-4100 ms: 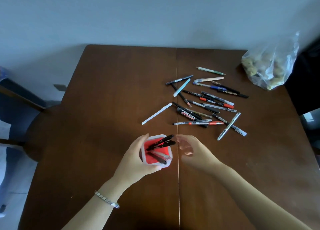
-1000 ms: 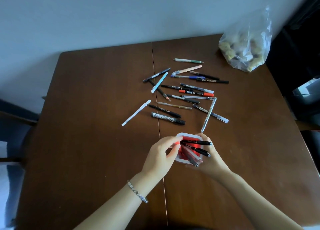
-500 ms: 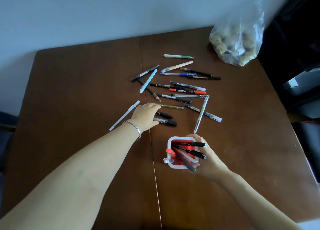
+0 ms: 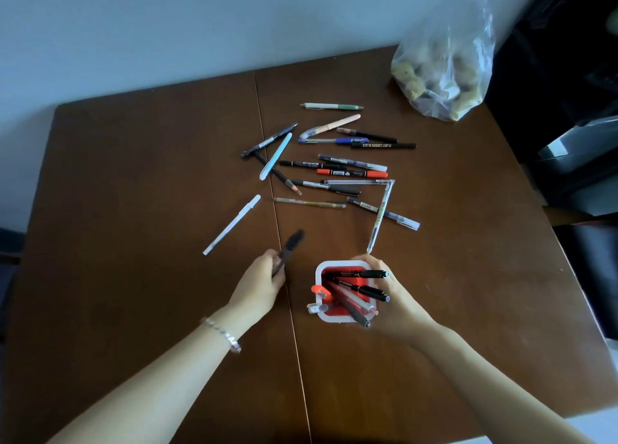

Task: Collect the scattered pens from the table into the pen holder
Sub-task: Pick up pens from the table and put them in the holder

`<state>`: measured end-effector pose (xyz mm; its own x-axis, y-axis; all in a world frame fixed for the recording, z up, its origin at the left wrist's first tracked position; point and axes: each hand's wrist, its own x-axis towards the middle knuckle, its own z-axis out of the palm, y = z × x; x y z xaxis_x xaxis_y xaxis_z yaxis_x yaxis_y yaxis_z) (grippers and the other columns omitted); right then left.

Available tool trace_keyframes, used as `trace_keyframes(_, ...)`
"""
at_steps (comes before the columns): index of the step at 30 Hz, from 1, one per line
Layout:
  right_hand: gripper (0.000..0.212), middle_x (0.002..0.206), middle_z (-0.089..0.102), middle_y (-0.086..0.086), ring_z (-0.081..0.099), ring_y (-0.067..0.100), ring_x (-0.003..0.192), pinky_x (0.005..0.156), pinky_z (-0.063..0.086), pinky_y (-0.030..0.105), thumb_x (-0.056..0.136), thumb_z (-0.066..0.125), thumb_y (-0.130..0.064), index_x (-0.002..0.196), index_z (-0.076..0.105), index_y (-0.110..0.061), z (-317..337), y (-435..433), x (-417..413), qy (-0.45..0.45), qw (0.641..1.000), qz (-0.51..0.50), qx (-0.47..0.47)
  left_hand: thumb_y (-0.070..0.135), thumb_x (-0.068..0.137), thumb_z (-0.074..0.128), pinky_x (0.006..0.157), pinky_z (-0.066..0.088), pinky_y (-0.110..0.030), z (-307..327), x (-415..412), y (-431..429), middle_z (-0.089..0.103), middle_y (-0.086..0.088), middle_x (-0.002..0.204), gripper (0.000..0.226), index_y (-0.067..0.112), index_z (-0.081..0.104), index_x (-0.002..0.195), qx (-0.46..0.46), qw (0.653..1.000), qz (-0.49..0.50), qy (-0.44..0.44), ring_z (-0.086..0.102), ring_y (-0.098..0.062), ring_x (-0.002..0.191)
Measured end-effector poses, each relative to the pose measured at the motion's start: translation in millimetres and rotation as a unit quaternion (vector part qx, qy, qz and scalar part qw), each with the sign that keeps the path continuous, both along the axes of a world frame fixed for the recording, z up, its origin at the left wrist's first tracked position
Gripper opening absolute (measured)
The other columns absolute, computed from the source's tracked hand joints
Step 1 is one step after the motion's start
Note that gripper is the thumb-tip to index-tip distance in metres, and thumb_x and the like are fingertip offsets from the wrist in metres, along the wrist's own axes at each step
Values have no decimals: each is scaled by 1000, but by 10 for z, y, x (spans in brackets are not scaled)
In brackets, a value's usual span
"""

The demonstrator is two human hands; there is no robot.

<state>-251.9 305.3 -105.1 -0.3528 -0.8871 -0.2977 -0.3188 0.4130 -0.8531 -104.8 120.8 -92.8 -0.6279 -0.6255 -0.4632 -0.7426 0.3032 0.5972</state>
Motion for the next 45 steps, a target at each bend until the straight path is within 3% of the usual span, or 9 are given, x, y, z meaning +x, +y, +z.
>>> trace_keyframes(4, 89, 127, 42, -7, 47, 10, 119, 100, 47, 34, 44, 83, -57, 118, 34, -42, 43, 6, 28, 4, 1000, 8, 13, 13, 90, 54, 83, 46, -21, 552, 24, 197, 70, 6, 94, 16, 18, 57, 105, 141, 927, 241, 250, 66, -12, 97)
trace_keyframes(8, 97, 132, 37, -9, 37, -10, 123, 100, 38, 11, 58, 85, -28, 133, 23, -29, 19, 46, 67, 41, 999, 11, -23, 10, 84, 60, 87, 51, -21, 940, -94, 355, 74, 6, 95, 16, 23, 63, 94, 195, 866, 260, 380, 67, -15, 101)
trace_keyframes(13, 108, 137, 40, -6, 43, 10, 126, 105, 41, 30, 54, 88, -20, 140, 22, -25, 43, 130, 107, -1, 999, -48, -7, 8, 83, 64, 84, 48, -19, 865, -356, 543, 71, 2, 99, 19, 26, 64, 83, 194, 898, 218, 328, 65, -11, 100)
trace_keyframes(22, 90, 132, 46, -12, 42, 2, 122, 94, 35, 8, 60, 85, -19, 128, 29, -40, 171, 157, 172, -8, 995, -96, -7, 17, 81, 67, 64, 46, -8, 599, -404, 653, 66, 6, 78, 8, 22, 63, 77, 105, 960, 119, 232, 63, -8, 81)
trace_keyframes(27, 90, 135, 49, -2, 47, 13, 125, 103, 45, 36, 58, 86, -18, 128, 32, -39, 162, 151, 162, -25, 994, -105, -12, 10, 81, 67, 82, 55, -17, 547, -132, 641, 69, 1, 99, 27, 19, 61, 106, -5, 953, 65, 297, 67, -10, 95)
trace_keyframes(31, 89, 134, 49, -1, 47, 14, 125, 102, 46, 36, 60, 85, -15, 127, 32, -38, 167, 149, 163, -30, 994, -103, -18, 10, 86, 61, 89, 53, -21, 484, 32, 635, 64, 1, 110, 31, 16, 57, 117, -54, 960, -24, 273, 63, -13, 107)
trace_keyframes(36, 86, 130, 52, -3, 49, 9, 121, 99, 48, 31, 61, 85, -18, 118, 31, -51, 192, 138, 173, -21, 994, -105, -24, 25, 96, 42, 82, 38, 3, 501, 13, 653, 57, 2, 124, 32, 18, 55, 125, -62, 981, -59, 173, 50, -2, 110)
trace_keyframes(42, 90, 132, 50, 0, 48, 13, 123, 101, 47, 38, 58, 87, -22, 127, 32, -39, 190, 126, 165, -7, 995, -98, -8, 28, 99, 31, 110, 35, -34, 536, -94, 669, 35, -2, 143, 40, 22, 41, 137, -83, 984, -127, 89, 27, -16, 131)
trace_keyframes(45, 96, 135, 46, -2, 46, 13, 124, 102, 47, 39, 59, 87, -23, 137, 32, -26, 183, 68, 159, 19, 997, -81, 1, 28, 100, 26, 110, 21, -25, 601, -98, 468, 36, 1, 145, 41, 24, 37, 139, -14, 987, -70, 147, 26, -11, 135)
